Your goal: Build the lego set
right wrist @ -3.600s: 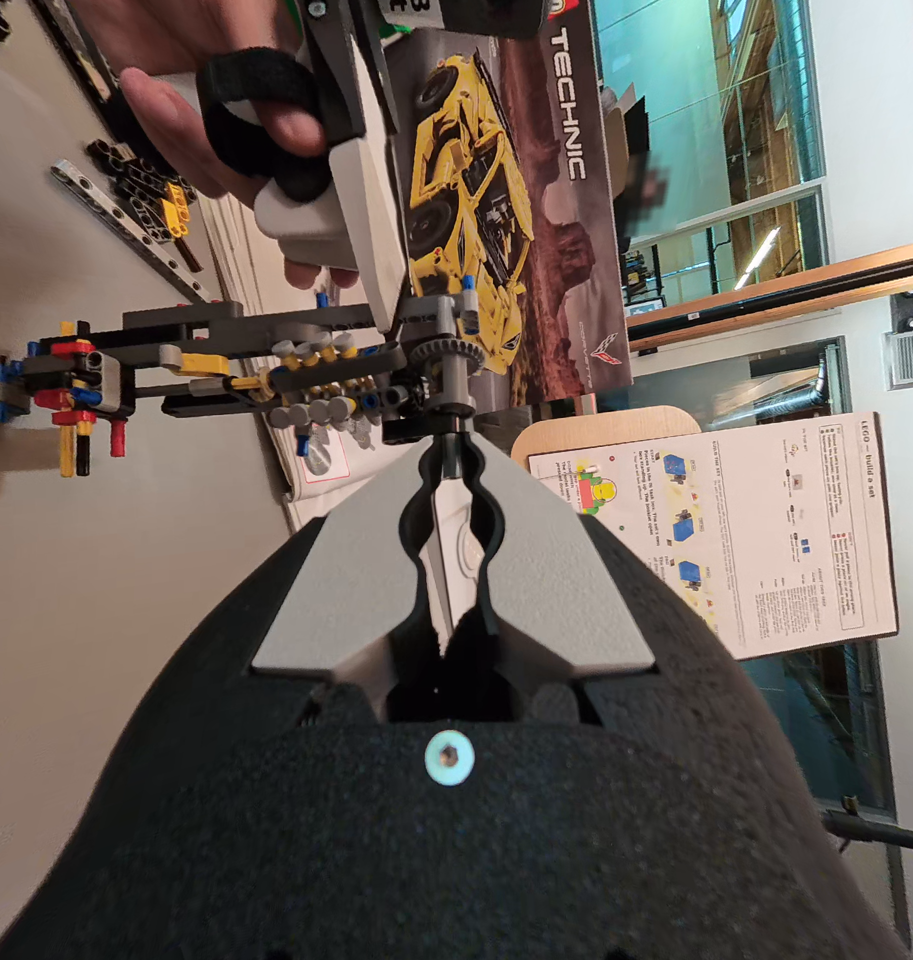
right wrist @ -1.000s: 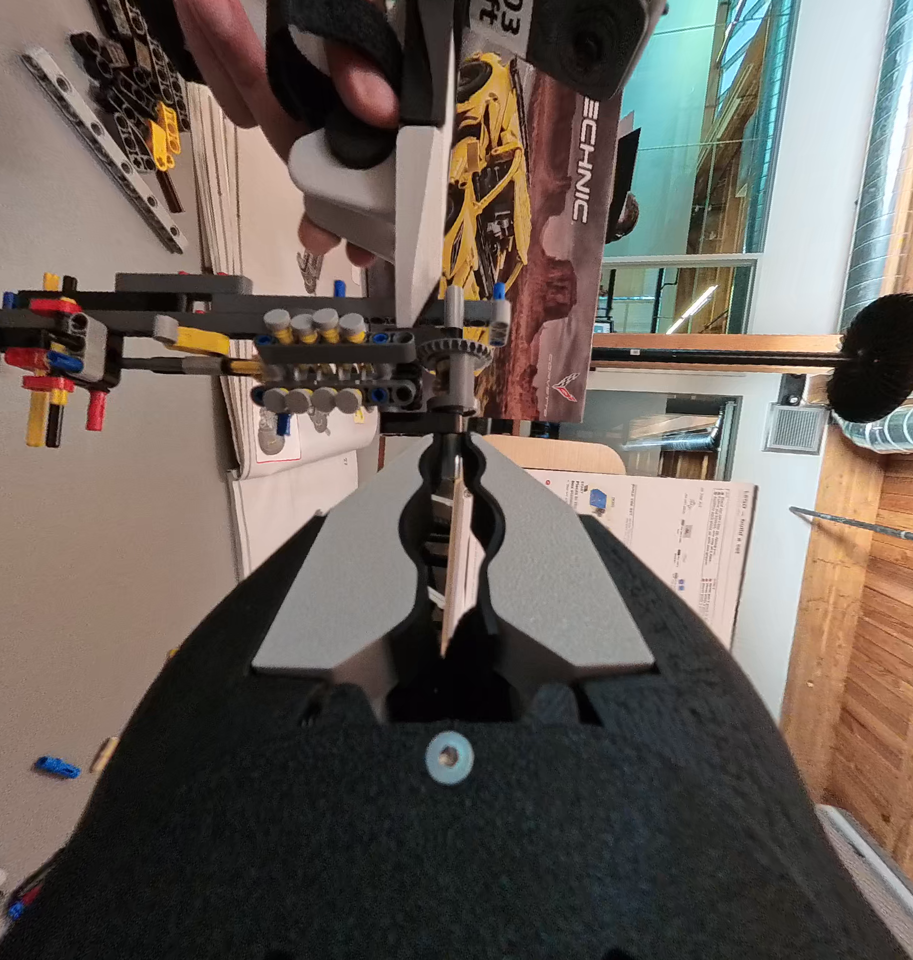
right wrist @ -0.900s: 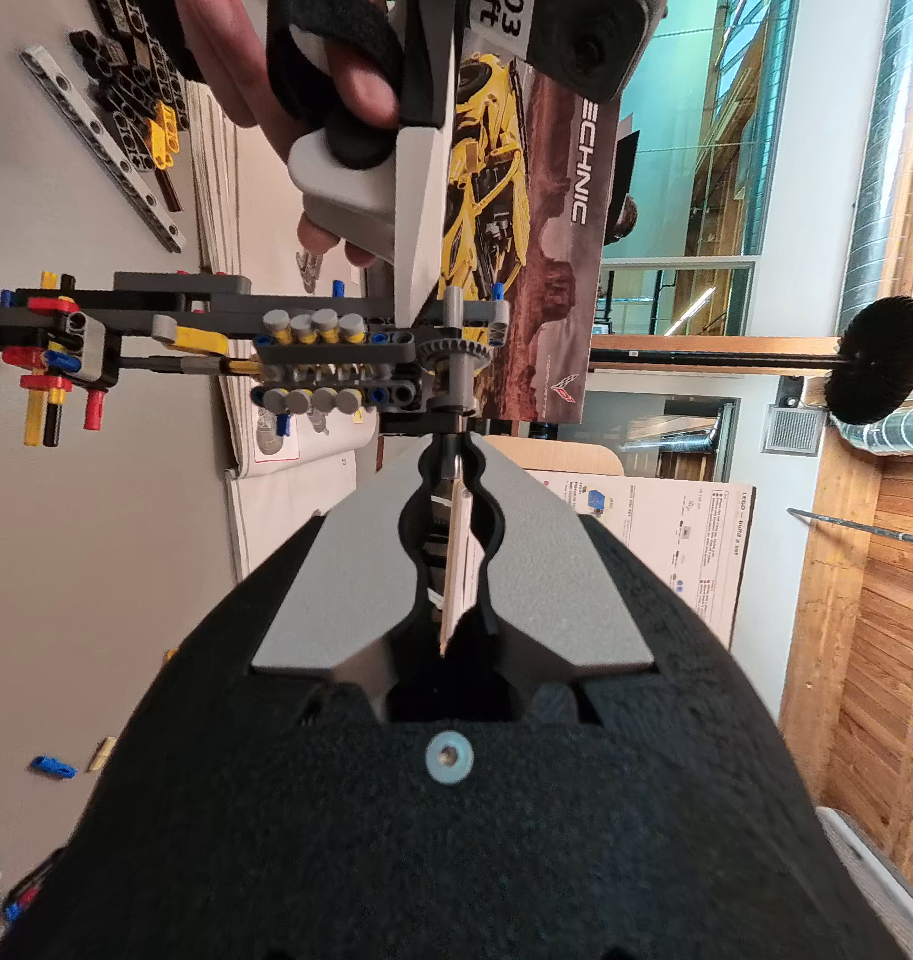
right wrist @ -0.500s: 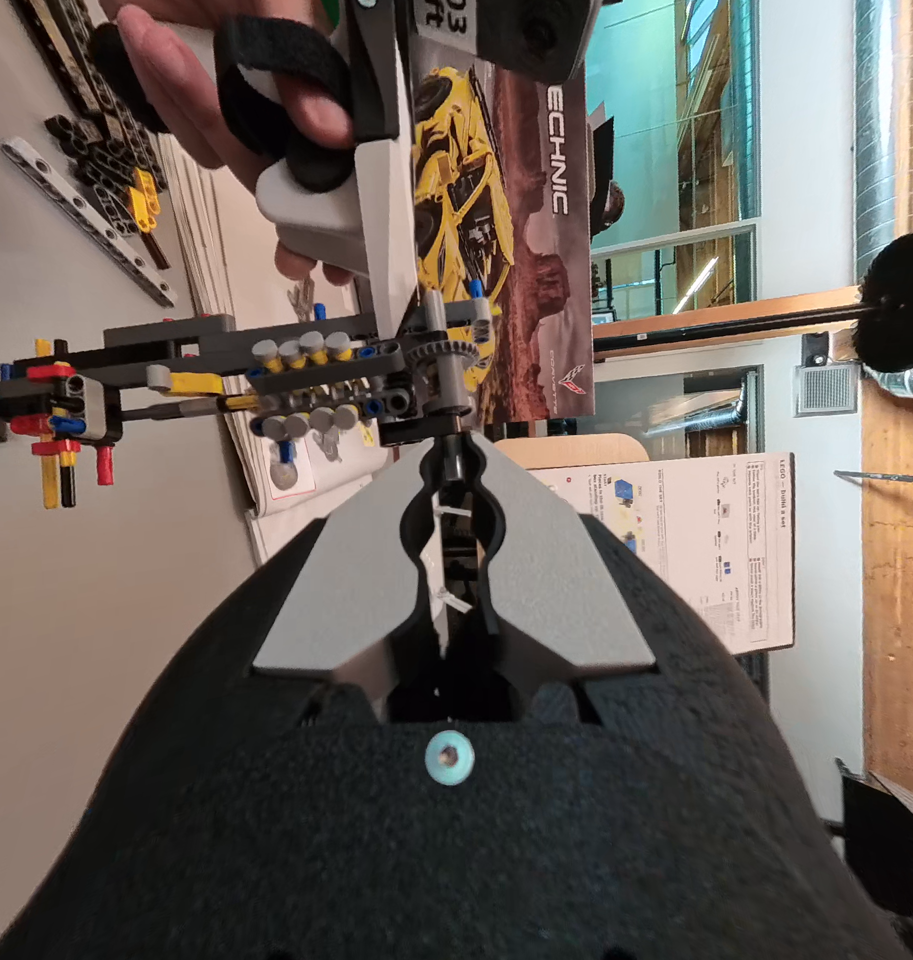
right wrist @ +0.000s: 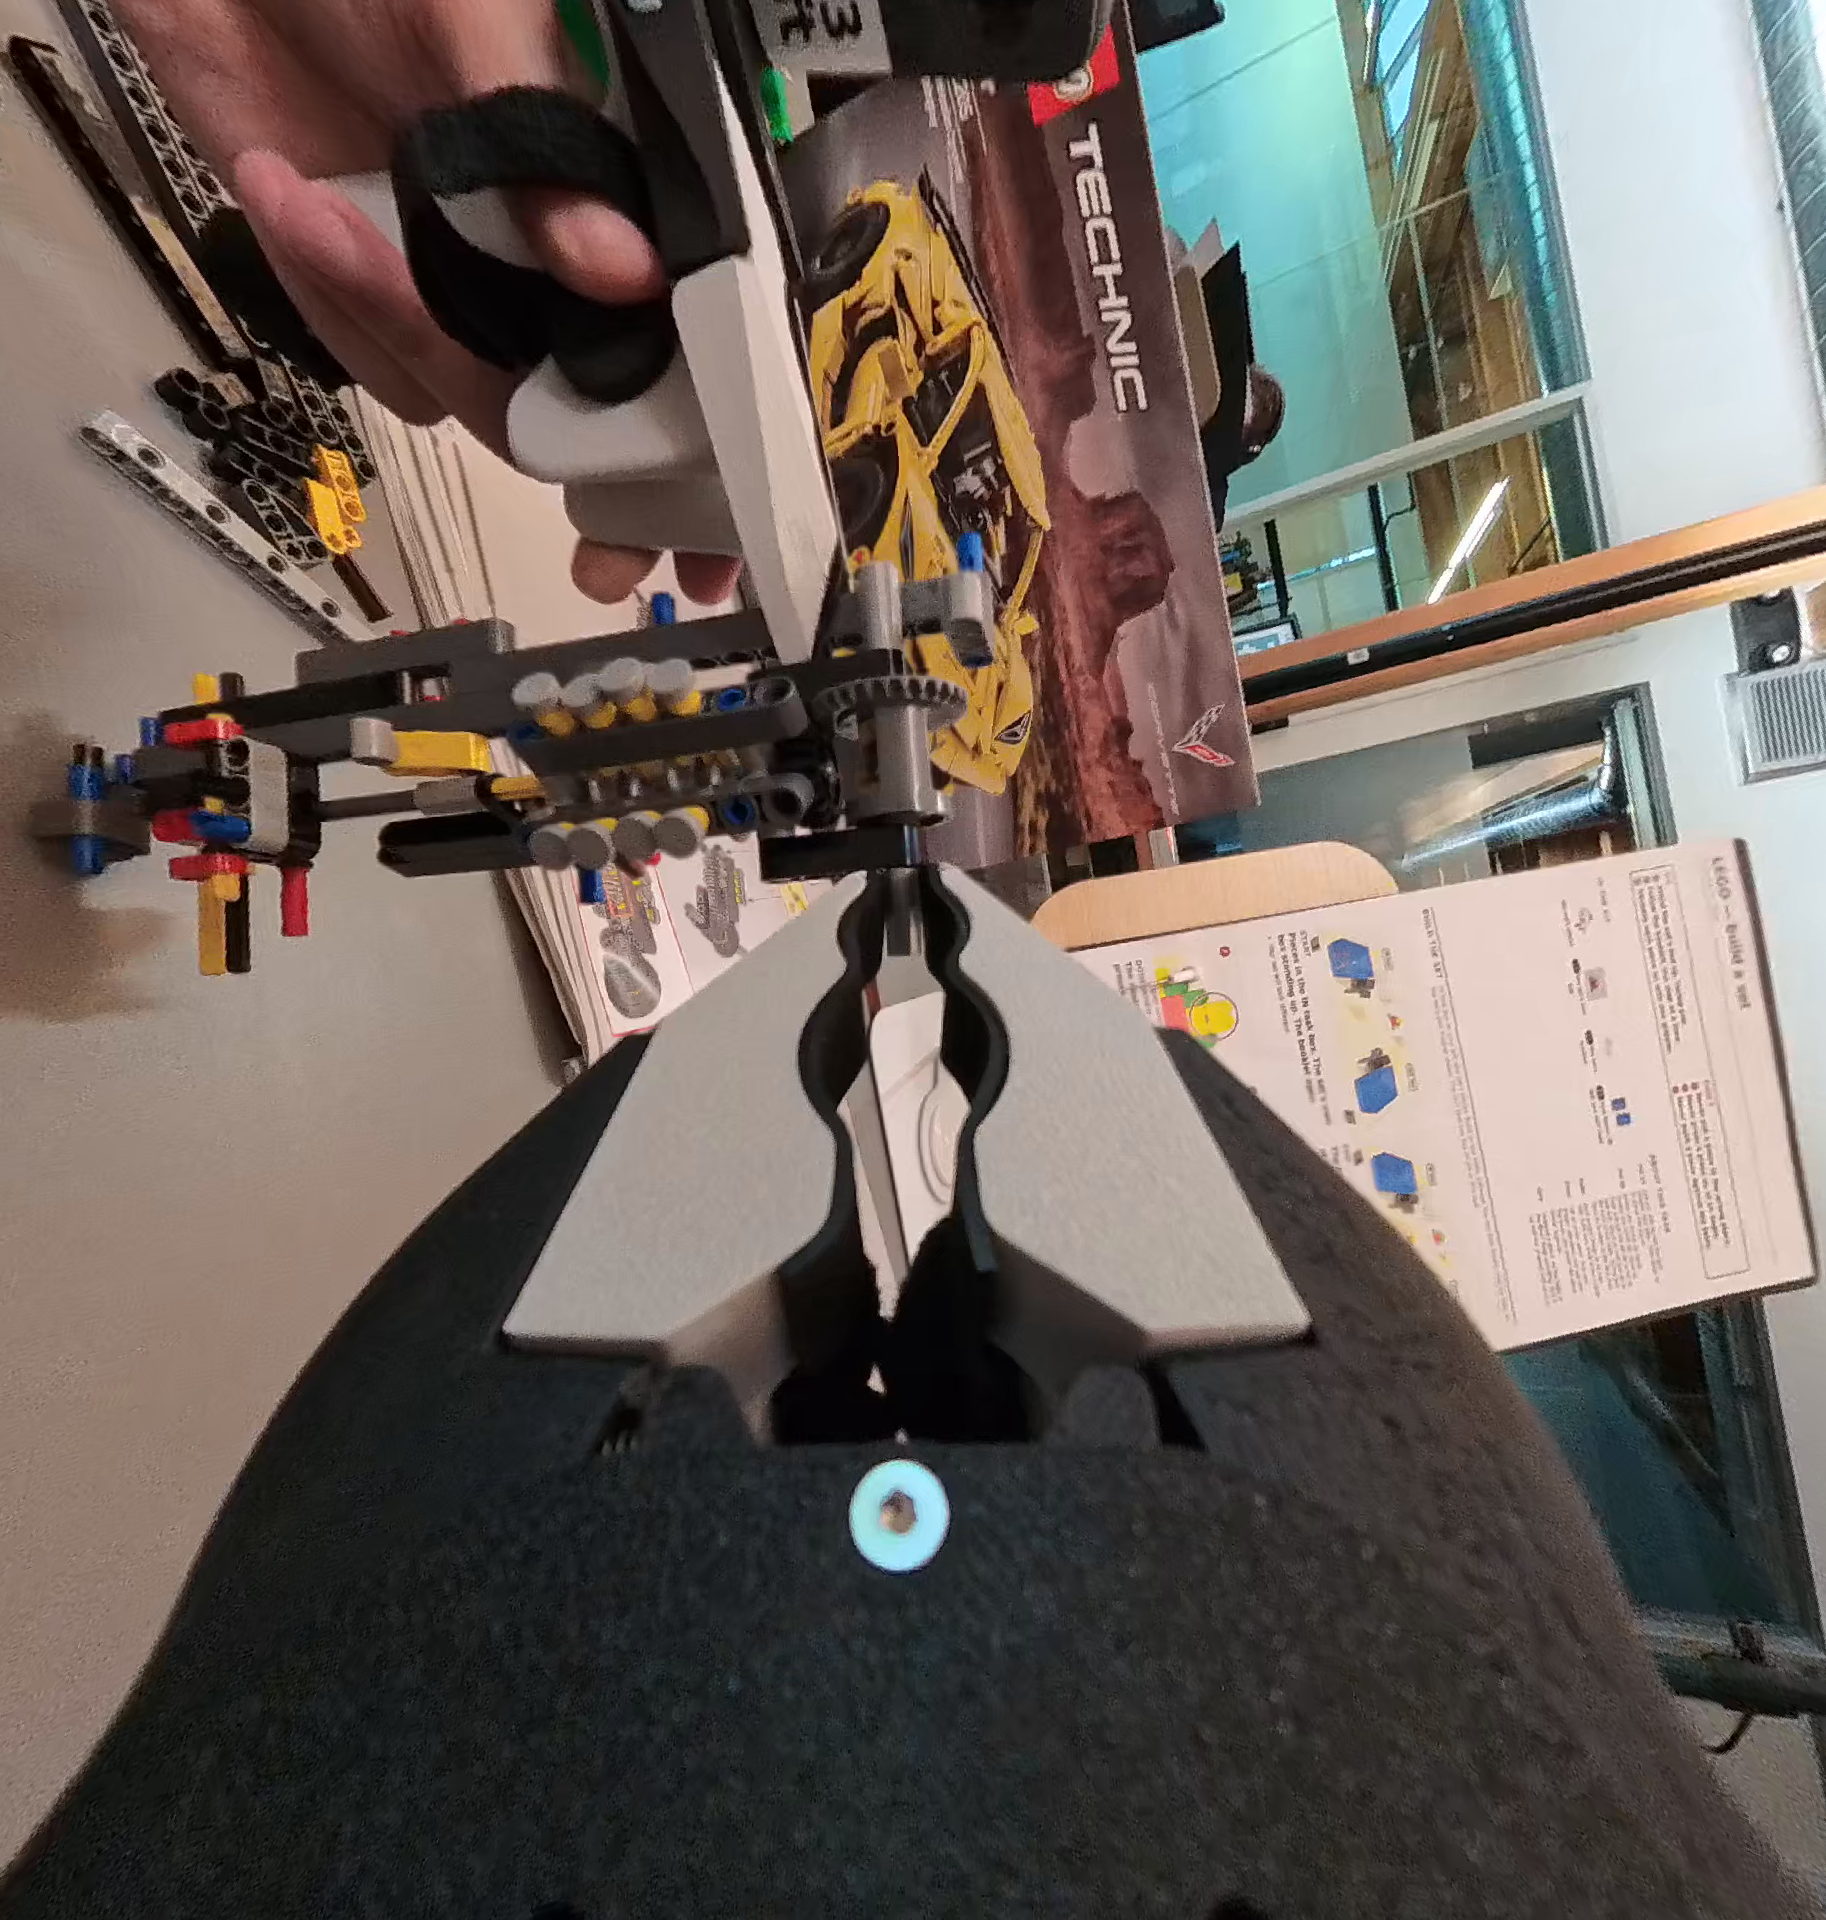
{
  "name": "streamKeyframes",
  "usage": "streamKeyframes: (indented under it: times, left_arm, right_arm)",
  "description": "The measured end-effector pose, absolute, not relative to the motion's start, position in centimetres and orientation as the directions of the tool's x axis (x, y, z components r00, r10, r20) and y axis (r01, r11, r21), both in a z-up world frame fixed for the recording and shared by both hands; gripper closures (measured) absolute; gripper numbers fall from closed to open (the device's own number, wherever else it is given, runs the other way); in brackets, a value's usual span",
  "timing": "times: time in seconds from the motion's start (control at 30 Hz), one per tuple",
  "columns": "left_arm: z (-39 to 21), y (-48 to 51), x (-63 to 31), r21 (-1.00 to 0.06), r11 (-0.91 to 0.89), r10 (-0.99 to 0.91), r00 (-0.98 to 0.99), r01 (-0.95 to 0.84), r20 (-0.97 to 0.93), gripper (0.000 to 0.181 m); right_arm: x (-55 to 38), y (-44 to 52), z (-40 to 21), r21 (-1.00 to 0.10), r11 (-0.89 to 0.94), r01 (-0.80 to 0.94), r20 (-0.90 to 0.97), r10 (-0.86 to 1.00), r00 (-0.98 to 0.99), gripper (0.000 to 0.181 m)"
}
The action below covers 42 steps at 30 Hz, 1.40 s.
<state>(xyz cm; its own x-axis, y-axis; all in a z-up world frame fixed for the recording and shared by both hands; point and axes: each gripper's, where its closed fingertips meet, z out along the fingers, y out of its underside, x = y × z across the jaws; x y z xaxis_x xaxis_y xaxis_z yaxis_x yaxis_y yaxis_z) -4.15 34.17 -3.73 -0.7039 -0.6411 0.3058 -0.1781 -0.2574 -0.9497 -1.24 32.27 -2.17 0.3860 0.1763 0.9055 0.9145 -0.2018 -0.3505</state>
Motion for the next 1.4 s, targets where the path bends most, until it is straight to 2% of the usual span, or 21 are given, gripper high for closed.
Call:
streamKeyframes:
  times: [0.23, 0.27, 0.33, 0.5, 0.53, 0.63, 0.83, 0.97, 1.07, 1.13, 1.17, 1.23, 1.33, 1.4]
  left_arm:
    - [-3.7, 34.5, -4.2, -0.959, -0.238, -0.674, -0.685, -0.157, 0.279, 0.173]
    - [-3.7, 34.4, -4.3, -0.959, -0.236, -0.668, -0.69, -0.159, 0.279, 0.162]
    - [-3.7, 34.3, -4.3, -0.958, -0.235, -0.666, -0.69, -0.166, 0.283, 0.155]
    - [-3.7, 34.1, -4.1, -0.968, -0.204, -0.692, -0.678, -0.148, 0.249, 0.159]
    - [-3.6, 34.2, -4.0, -0.971, -0.196, -0.701, -0.673, -0.138, 0.237, 0.17]
    - [-3.5, 34.0, -4.4, -0.973, -0.192, -0.684, -0.693, -0.131, 0.228, 0.171]
    - [-3.6, 33.8, -4.5, -0.975, -0.182, -0.671, -0.709, -0.128, 0.218, 0.173]
    - [-3.5, 33.7, -4.9, -0.969, -0.209, -0.63, -0.739, -0.133, 0.238, 0.173]
    - [-3.4, 34.0, -5.1, -0.966, -0.23, -0.613, -0.753, -0.12, 0.24, 0.173]
    - [-3.4, 34.3, -5.2, -0.962, -0.247, -0.6, -0.761, -0.117, 0.247, 0.173]
    - [-3.4, 34.5, -5.3, -0.959, -0.26, -0.591, -0.766, -0.117, 0.254, 0.173]
    - [-3.4, 34.6, -5.5, -0.951, -0.285, -0.563, -0.782, -0.122, 0.269, 0.173]
    - [-3.4, 34.6, -5.8, -0.94, -0.314, -0.52, -0.804, -0.133, 0.287, 0.173]
    - [-3.4, 34.4, -5.8, -0.936, -0.323, -0.503, -0.813, -0.14, 0.295, 0.173]
  right_arm:
    - [-0.9, 32.9, -2.6, -0.423, -0.187, 0.887, 0.872, 0.183, 0.455, 0.175]
    - [-0.9, 33.0, -2.6, -0.431, -0.191, 0.882, 0.867, 0.183, 0.463, 0.175]
    - [-0.9, 33.2, -2.7, -0.442, -0.191, 0.876, 0.861, 0.184, 0.475, 0.175]
    - [-1.0, 33.5, -2.7, -0.411, -0.198, 0.89, 0.877, 0.182, 0.445, 0.175]
    - [-1.0, 33.5, -2.7, -0.402, -0.196, 0.895, 0.882, 0.18, 0.436, 0.175]
    - [-1.2, 33.6, -2.7, -0.398, -0.191, 0.898, 0.884, 0.181, 0.43, 0.175]
    - [-0.9, 33.7, -2.8, -0.471, -0.163, 0.867, 0.847, 0.192, 0.497, 0.175]
    - [-1.3, 33.5, -2.7, -0.594, -0.106, 0.797, 0.766, 0.227, 0.601, 0.174]
    - [-1.5, 33.2, -2.3, -0.735, -0.068, 0.674, 0.634, 0.284, 0.72, 0.168]
    - [-1.6, 32.6, -2.0, -0.846, -0.037, 0.531, 0.487, 0.352, 0.8, 0.162]
    - [-1.7, 32.3, -1.9, -0.904, -0.026, 0.426, 0.381, 0.401, 0.833, 0.156]
    - [-2.0, 31.9, -2.1, -0.988, -0.047, 0.146, 0.098, 0.541, 0.835, 0.154]
    - [-2.3, 32.5, -3.5, -0.97, -0.175, -0.167, -0.242, 0.687, 0.685, 0.144]
    - [-2.7, 32.9, -3.5, -0.946, -0.193, -0.261, -0.316, 0.732, 0.604, 0.144]
